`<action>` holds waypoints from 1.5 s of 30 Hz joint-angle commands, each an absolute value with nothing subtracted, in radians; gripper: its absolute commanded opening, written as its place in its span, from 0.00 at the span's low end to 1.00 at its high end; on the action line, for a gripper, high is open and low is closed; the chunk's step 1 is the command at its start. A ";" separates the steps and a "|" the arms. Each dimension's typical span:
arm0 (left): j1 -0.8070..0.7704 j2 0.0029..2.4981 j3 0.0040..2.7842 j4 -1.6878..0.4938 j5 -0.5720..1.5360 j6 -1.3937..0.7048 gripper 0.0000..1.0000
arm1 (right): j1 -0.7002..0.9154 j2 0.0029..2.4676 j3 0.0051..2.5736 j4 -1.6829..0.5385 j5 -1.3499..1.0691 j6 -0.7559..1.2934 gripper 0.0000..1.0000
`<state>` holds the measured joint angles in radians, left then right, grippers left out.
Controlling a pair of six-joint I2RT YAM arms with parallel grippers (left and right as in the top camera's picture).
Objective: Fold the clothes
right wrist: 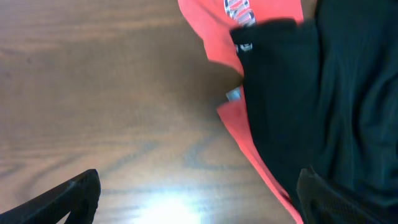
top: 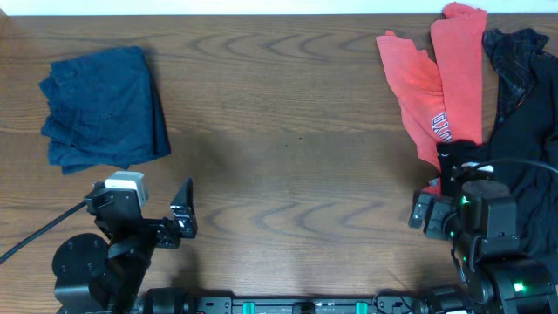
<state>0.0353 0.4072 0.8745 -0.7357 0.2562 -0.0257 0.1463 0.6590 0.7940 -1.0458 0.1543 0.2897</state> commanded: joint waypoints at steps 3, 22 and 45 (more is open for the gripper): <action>0.031 0.405 0.871 -0.778 0.262 -0.027 0.98 | 0.155 0.657 0.789 -1.083 0.168 0.302 0.99; 0.031 0.405 0.871 -0.897 0.262 -0.027 0.98 | 0.031 0.328 0.561 -0.708 0.054 0.116 0.99; 0.031 0.405 0.871 -0.897 0.262 -0.027 0.98 | -0.006 0.014 0.007 -0.067 0.041 0.092 0.99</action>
<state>0.0353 0.4076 0.8719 -0.8948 0.2562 -0.0257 0.0036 0.0143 0.0071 -0.0673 0.0536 0.1085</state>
